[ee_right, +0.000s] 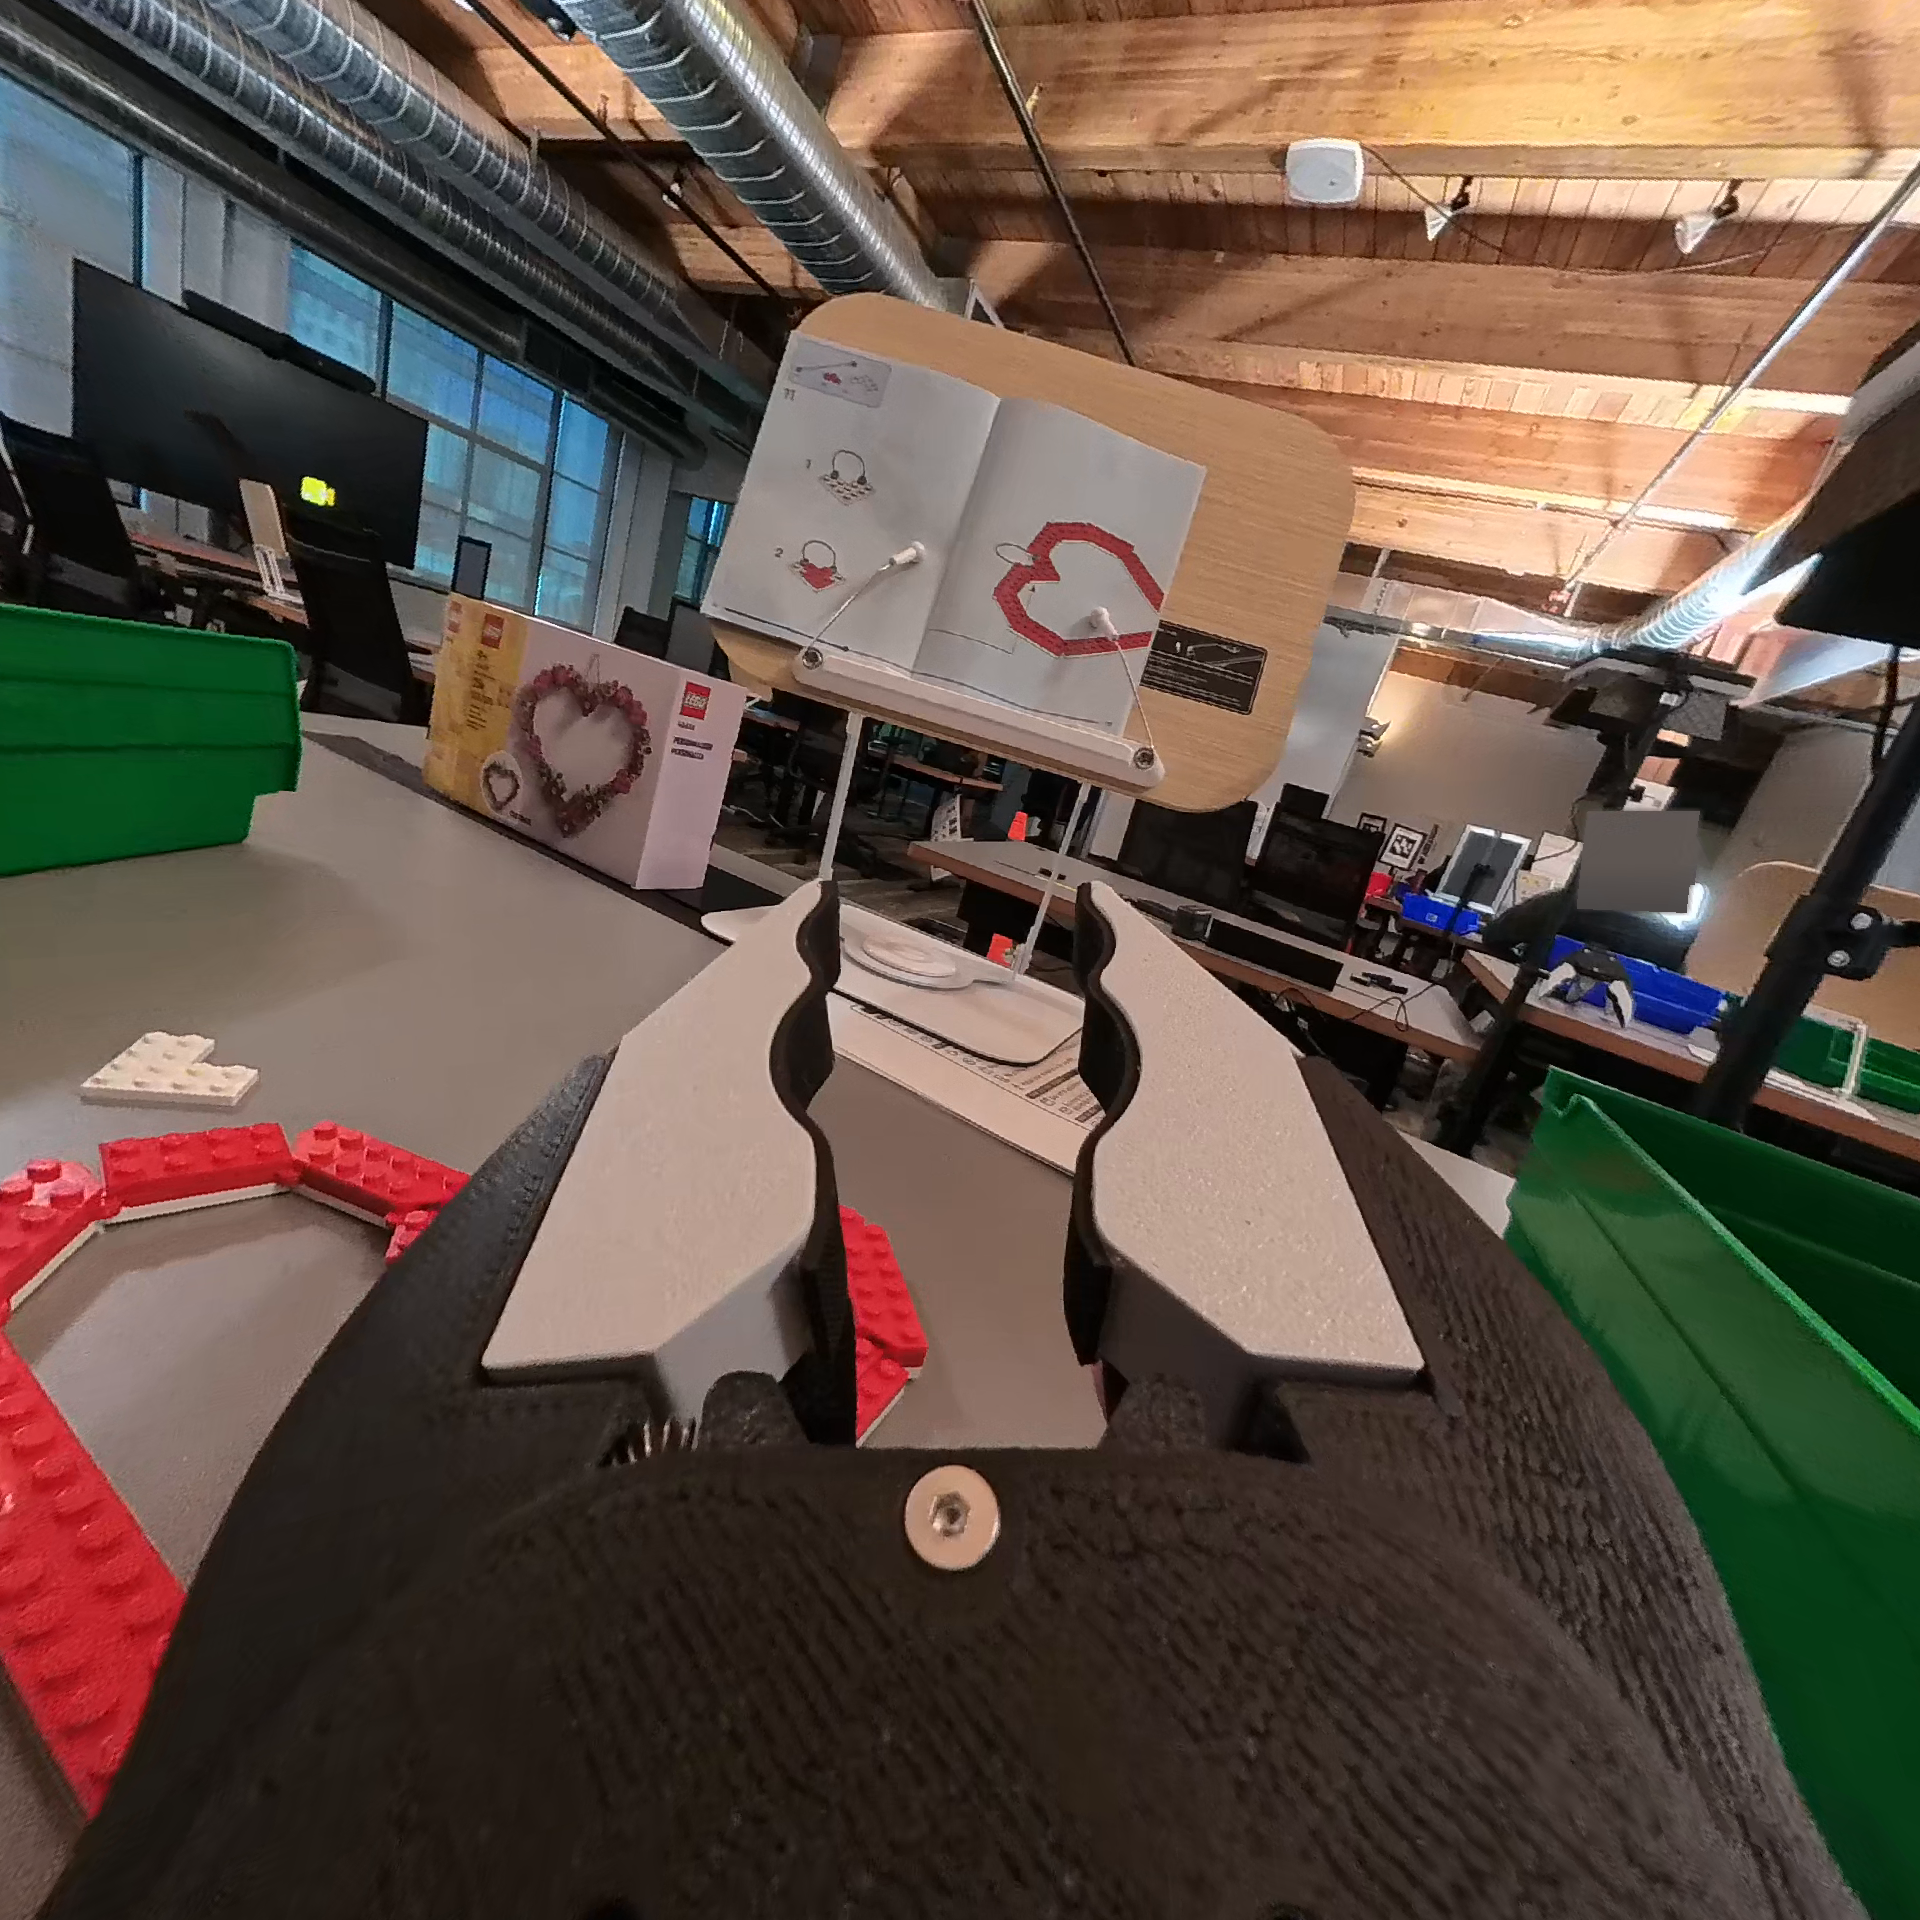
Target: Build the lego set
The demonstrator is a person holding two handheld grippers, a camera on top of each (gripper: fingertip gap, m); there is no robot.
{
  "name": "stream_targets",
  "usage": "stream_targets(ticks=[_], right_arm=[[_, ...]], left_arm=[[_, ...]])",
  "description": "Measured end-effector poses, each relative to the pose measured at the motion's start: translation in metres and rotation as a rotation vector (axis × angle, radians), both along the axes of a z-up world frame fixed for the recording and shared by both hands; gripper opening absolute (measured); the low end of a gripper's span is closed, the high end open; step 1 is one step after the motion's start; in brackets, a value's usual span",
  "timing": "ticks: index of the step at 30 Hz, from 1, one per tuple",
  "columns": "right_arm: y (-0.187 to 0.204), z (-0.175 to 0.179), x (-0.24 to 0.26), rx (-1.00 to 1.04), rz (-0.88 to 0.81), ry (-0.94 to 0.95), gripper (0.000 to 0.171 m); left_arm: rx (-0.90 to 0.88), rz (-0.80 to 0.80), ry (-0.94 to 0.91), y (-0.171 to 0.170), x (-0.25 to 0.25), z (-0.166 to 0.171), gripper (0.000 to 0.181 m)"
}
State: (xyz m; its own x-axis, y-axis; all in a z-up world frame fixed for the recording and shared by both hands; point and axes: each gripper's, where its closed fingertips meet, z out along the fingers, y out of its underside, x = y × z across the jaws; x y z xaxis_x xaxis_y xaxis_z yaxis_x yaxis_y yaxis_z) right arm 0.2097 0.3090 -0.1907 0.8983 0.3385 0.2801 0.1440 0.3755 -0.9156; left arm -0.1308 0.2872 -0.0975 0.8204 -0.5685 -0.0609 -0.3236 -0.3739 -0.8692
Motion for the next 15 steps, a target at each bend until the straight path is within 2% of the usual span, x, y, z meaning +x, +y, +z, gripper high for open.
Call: stream_targets(ticks=[5,7,11,15], right_arm=[[0.000,0.000,0.002,-0.002,-0.005,0.011,0.044],[0.001,0.000,0.003,0.000,-0.015,0.006,0.044],[0.003,0.000,0.009,0.002,-0.053,-0.002,0.044],[0.005,0.000,0.015,0.005,-0.099,-0.007,0.044]], left_arm=[[0.110,0.195,-0.175,-0.022,-0.071,0.006,0.050],[0.121,0.244,-0.196,-0.032,-0.090,-0.004,0.051],[0.105,0.352,-0.195,-0.044,-0.124,-0.030,0.068],[0.120,0.376,-0.242,-0.053,-0.143,-0.039,0.067]])
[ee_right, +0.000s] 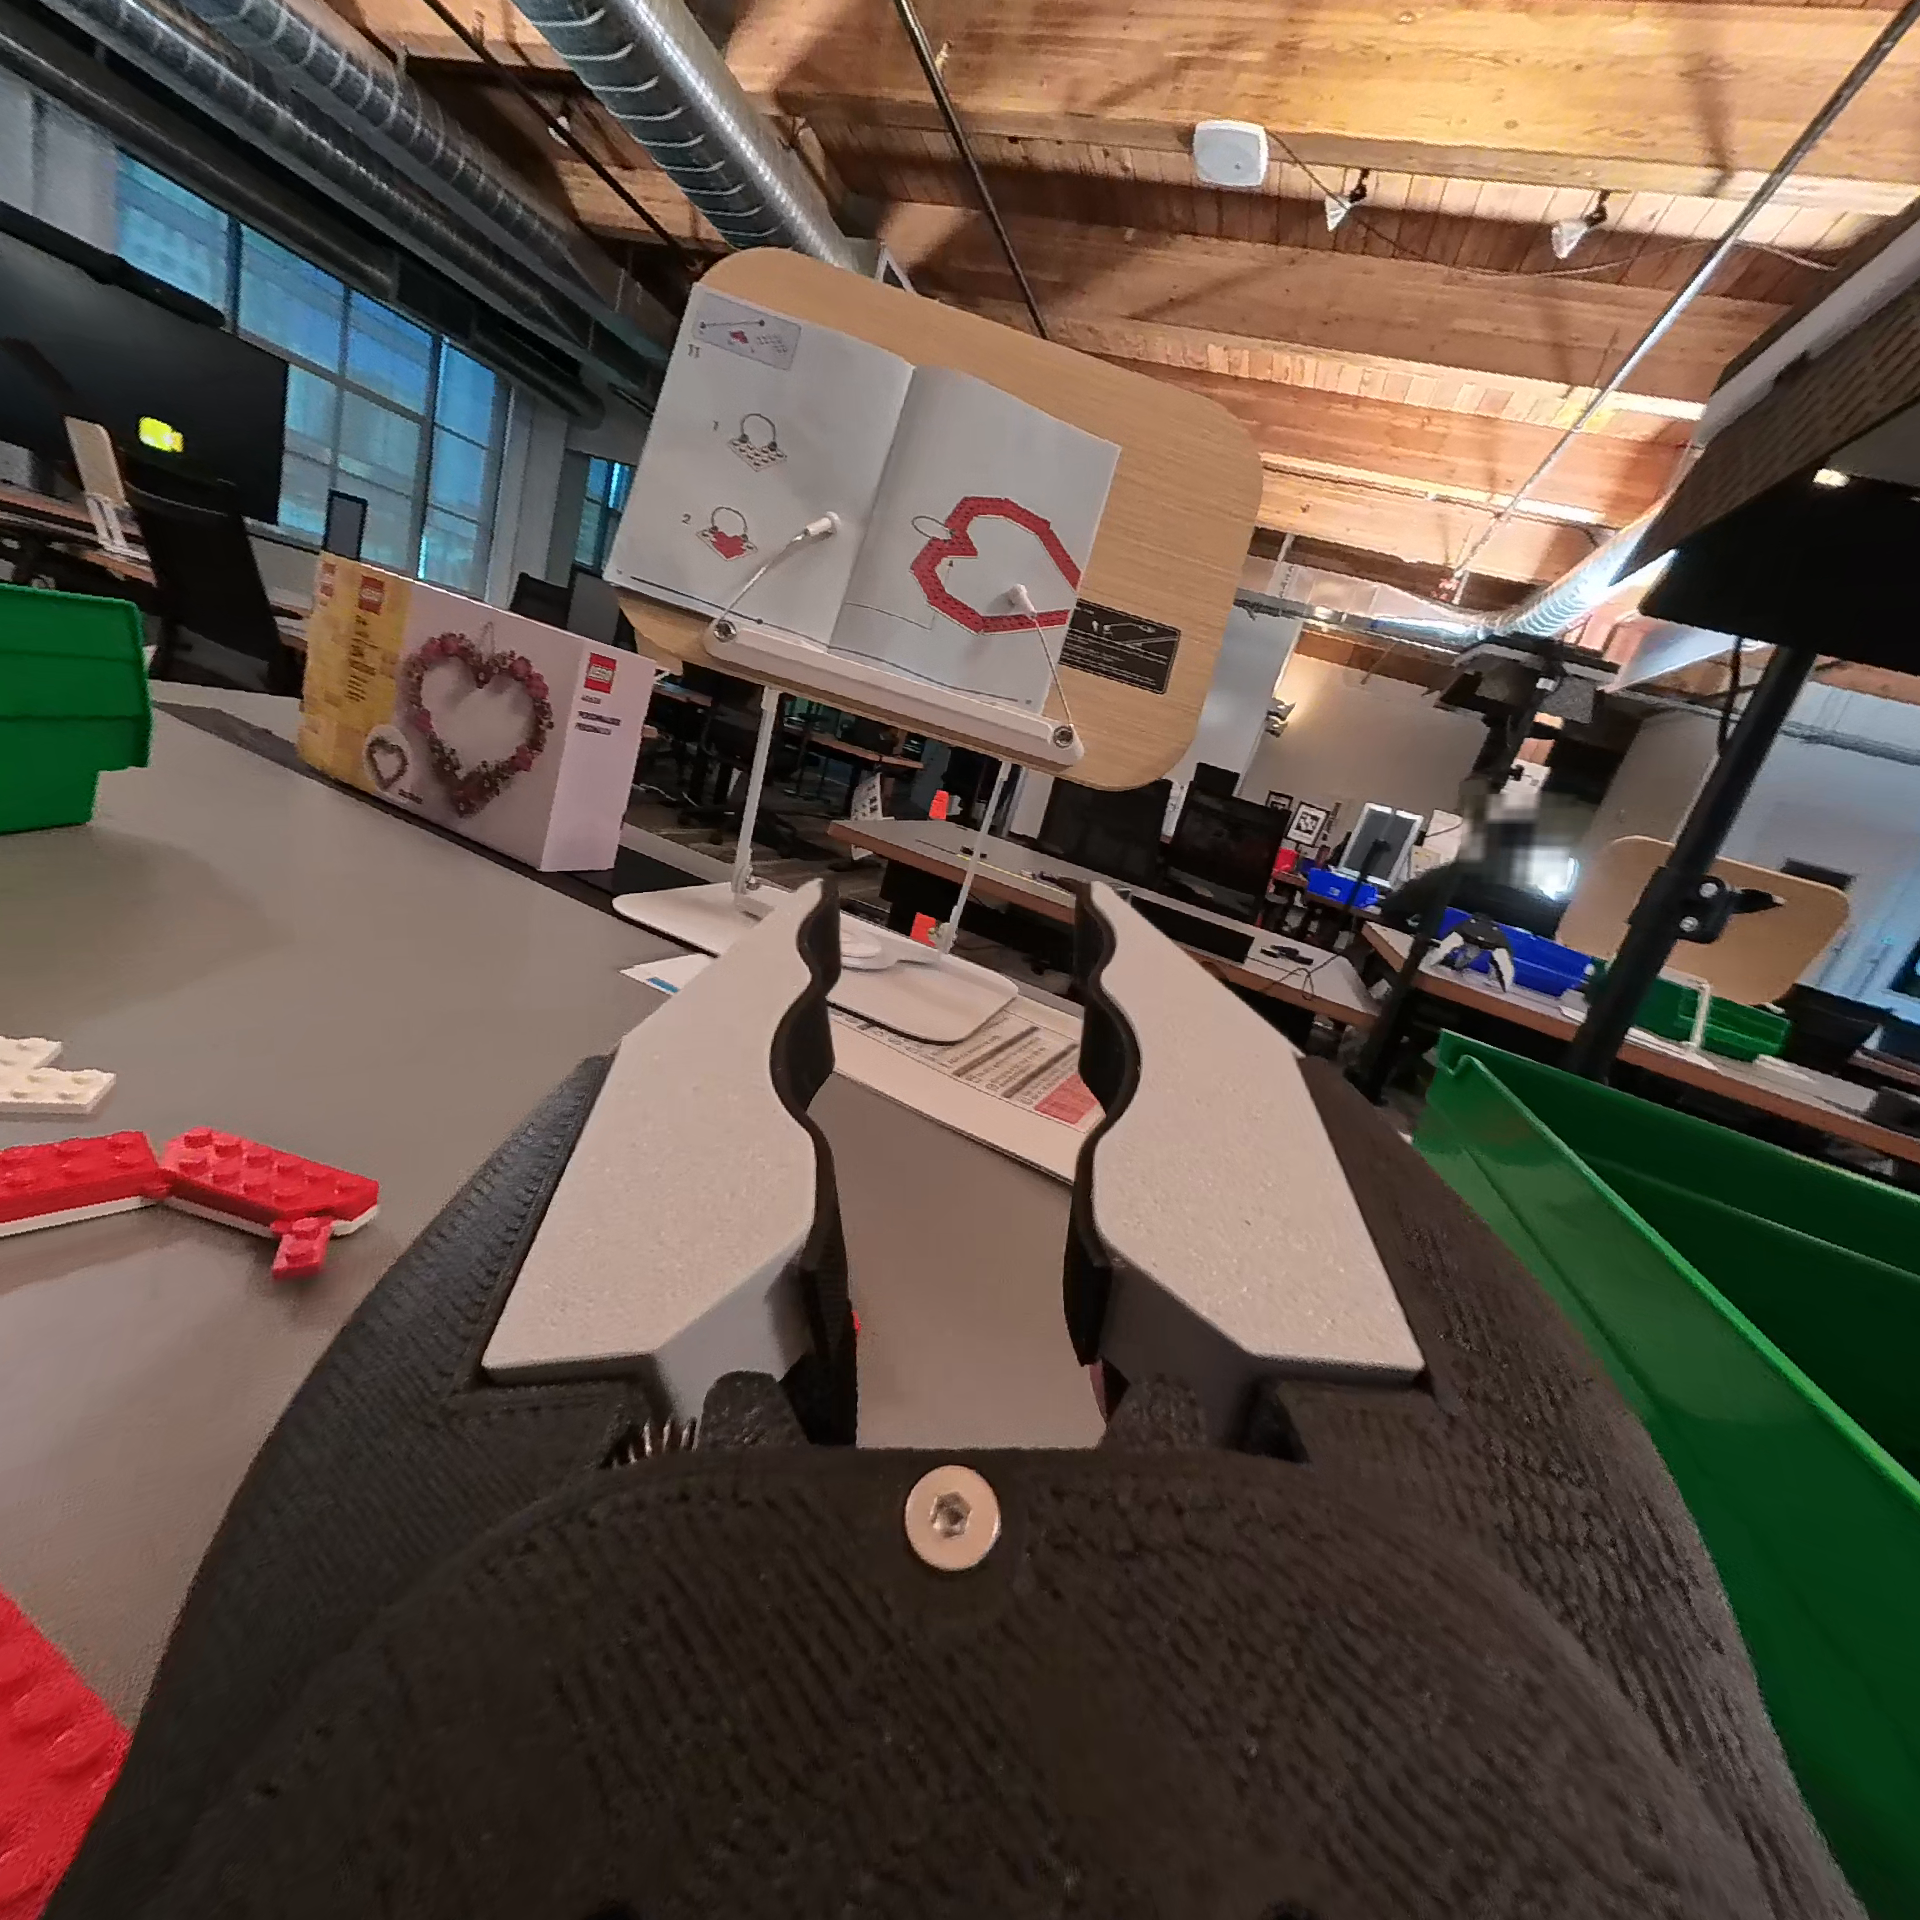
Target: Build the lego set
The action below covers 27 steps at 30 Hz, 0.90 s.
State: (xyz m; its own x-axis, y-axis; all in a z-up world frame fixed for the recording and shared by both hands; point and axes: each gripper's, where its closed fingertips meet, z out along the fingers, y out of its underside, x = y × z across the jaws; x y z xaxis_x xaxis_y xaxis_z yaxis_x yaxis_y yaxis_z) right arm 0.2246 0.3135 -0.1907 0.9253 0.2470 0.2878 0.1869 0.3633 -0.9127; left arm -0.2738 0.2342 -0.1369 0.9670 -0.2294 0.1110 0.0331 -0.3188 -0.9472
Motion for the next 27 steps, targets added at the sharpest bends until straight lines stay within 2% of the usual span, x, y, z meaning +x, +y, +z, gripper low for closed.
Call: stream_targets(ticks=[9,17,27], right_arm=[[0.003,-0.002,0.006,-0.002,-0.066,-0.032,0.044],[0.001,0.004,0.028,0.001,-0.114,0.092,0.044],[0.002,0.002,0.024,-0.002,-0.123,0.052,0.044]], left_arm=[[0.114,0.019,-0.027,0.004,-0.020,0.002,0.061],[0.305,0.039,-0.083,0.014,-0.023,0.012,0.053],[0.263,-0.002,-0.099,0.022,-0.013,-0.003,0.053]])
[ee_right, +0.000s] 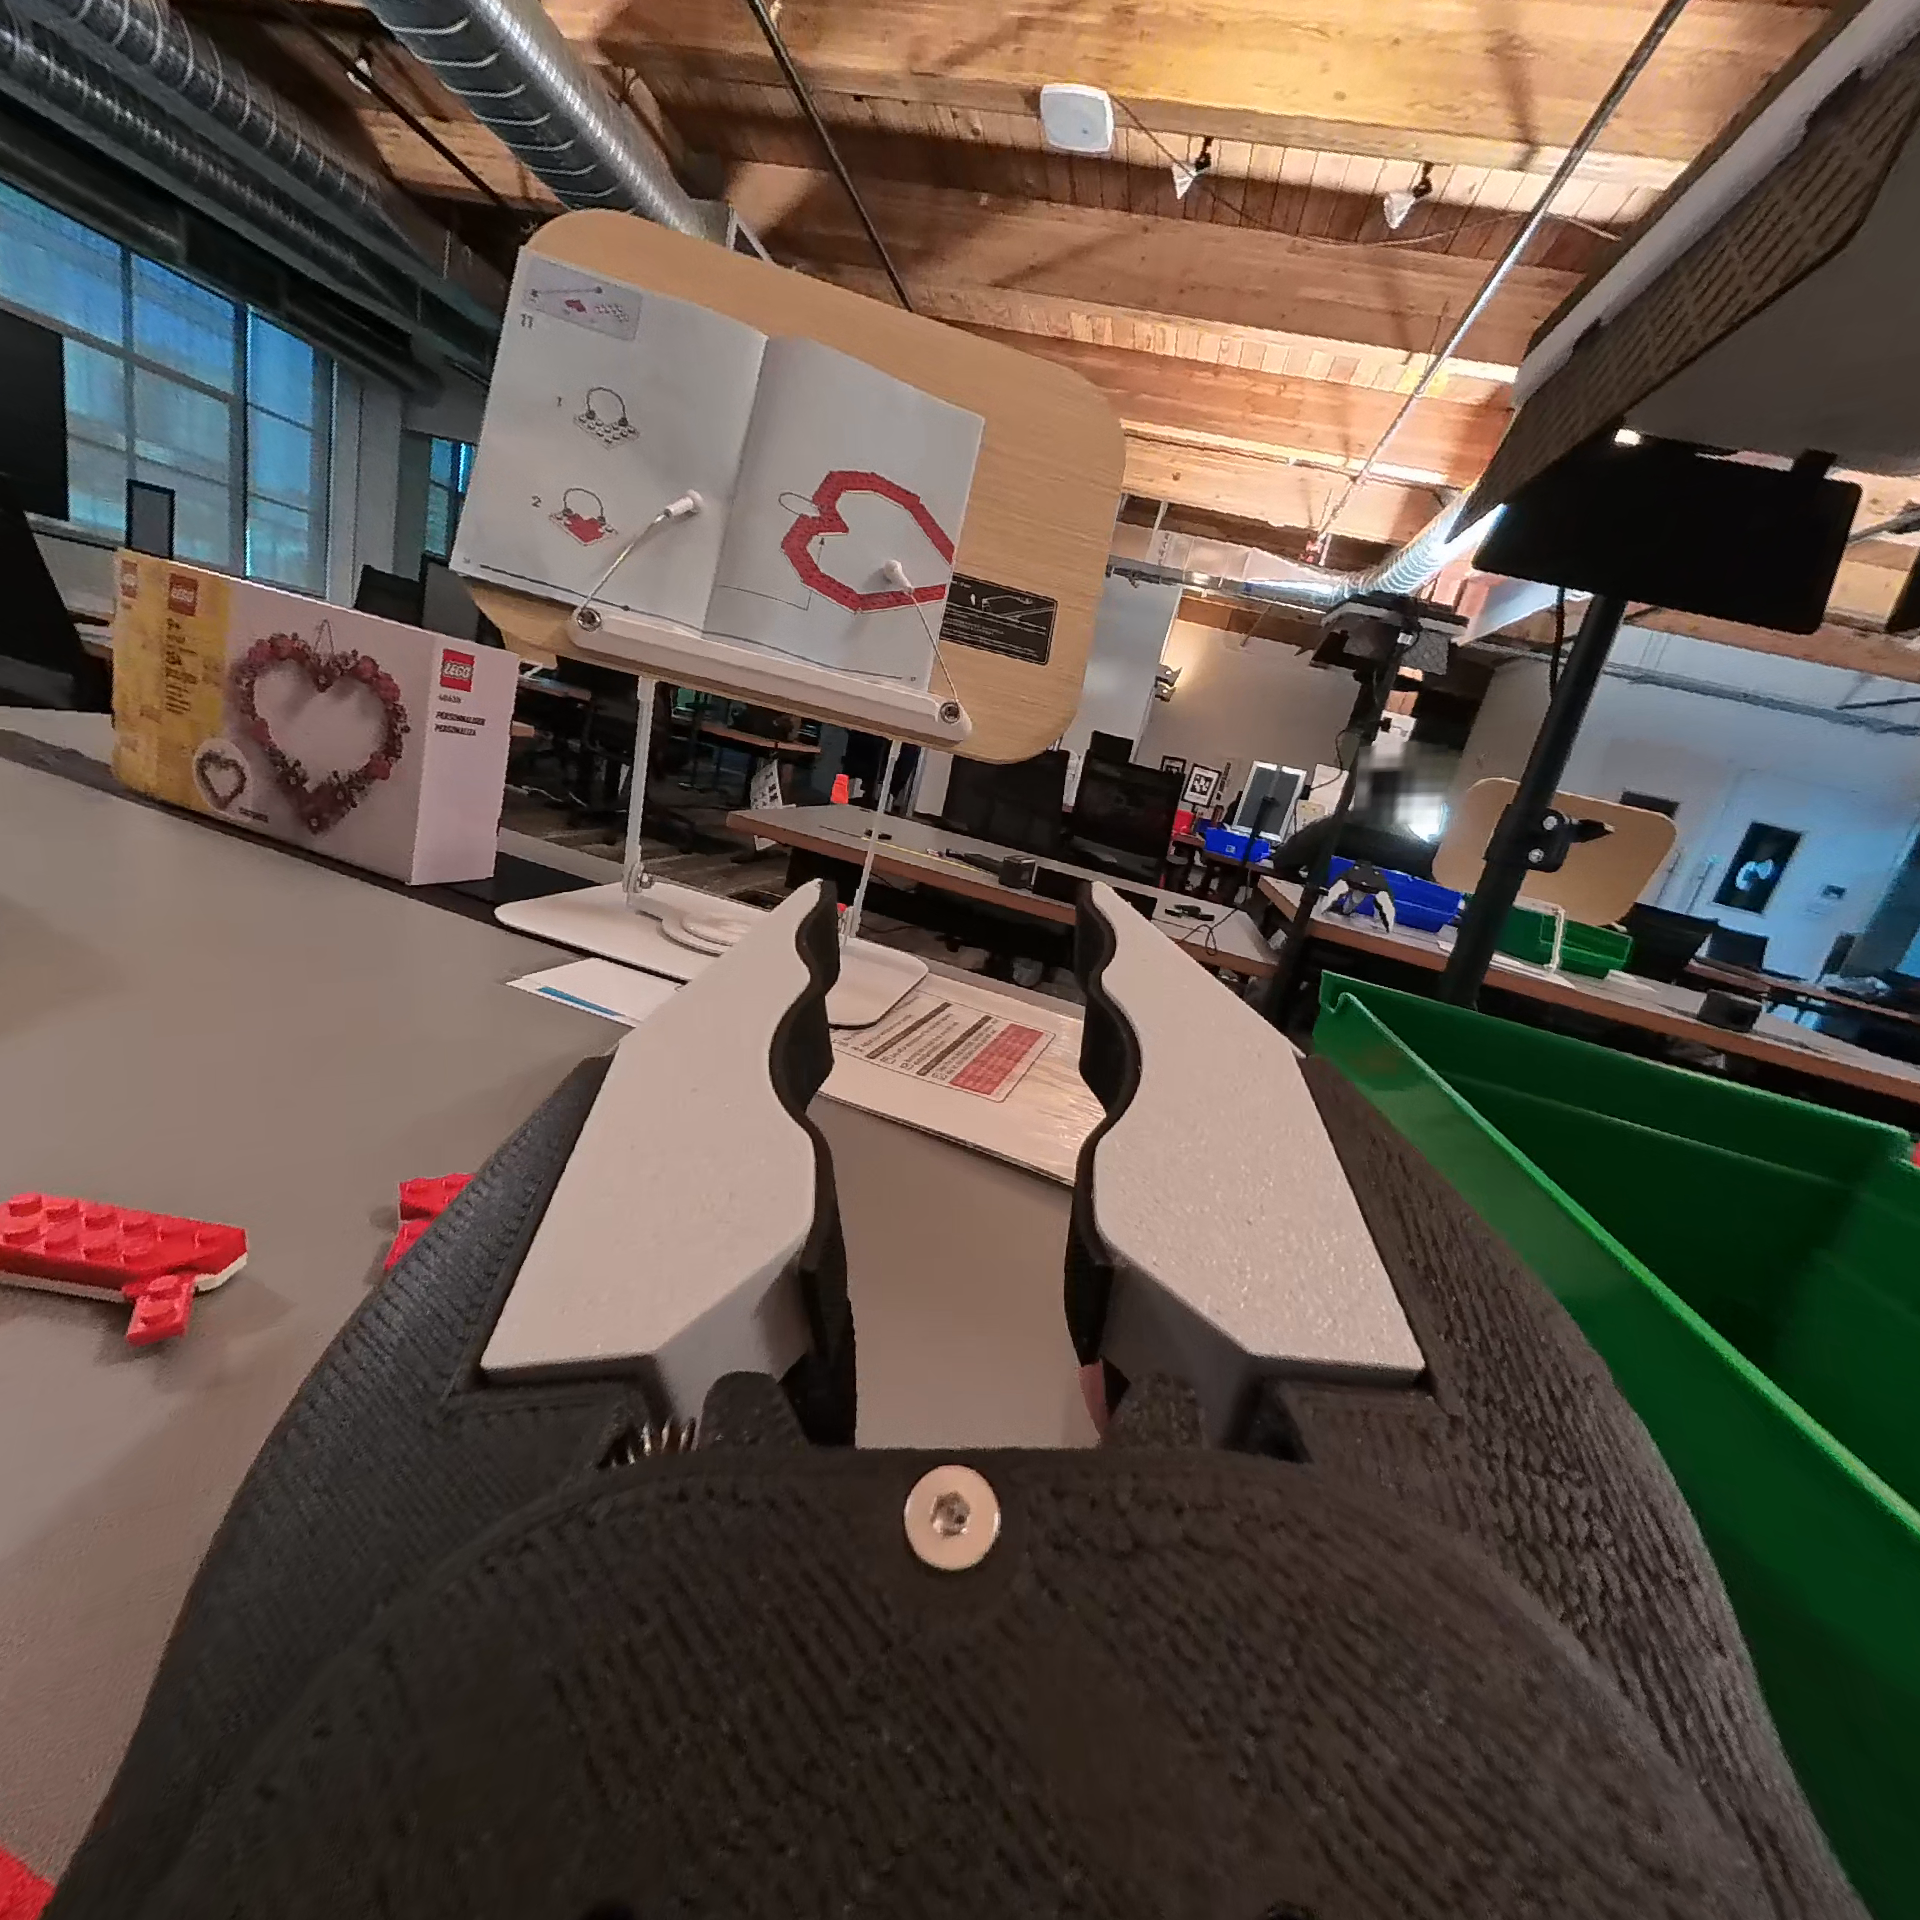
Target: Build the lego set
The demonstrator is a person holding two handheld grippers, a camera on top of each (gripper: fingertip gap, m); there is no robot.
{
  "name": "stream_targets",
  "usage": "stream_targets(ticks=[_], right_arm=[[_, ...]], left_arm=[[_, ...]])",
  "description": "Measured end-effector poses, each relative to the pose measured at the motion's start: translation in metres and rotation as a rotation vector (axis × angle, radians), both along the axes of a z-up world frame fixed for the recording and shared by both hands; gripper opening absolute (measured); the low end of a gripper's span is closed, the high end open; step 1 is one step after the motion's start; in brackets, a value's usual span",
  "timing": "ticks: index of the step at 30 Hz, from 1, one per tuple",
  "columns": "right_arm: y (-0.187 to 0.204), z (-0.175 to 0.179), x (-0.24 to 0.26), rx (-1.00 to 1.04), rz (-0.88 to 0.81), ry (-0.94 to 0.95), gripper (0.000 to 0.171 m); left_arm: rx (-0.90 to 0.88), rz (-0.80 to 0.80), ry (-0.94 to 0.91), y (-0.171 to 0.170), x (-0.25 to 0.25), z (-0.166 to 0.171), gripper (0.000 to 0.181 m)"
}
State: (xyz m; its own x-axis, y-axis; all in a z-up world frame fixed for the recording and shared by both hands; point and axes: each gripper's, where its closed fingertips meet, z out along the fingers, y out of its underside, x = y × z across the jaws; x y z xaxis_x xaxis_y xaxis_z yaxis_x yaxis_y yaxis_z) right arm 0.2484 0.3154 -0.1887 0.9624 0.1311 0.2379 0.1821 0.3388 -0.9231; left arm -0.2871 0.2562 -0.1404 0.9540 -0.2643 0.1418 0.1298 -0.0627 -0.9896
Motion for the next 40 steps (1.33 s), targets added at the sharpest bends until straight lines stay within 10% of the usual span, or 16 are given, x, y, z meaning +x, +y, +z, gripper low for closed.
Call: stream_targets(ticks=[28,40], right_arm=[[0.001,0.000,-0.001,-0.001,0.005,-0.004,0.044],[-0.001,0.003,0.004,0.009,0.046,0.078,0.043]], left_arm=[[-0.074,-0.037,0.040,0.002,0.013,-0.009,0.052],[-0.828,-0.451,0.452,-0.007,0.093,-0.119,0.004]])
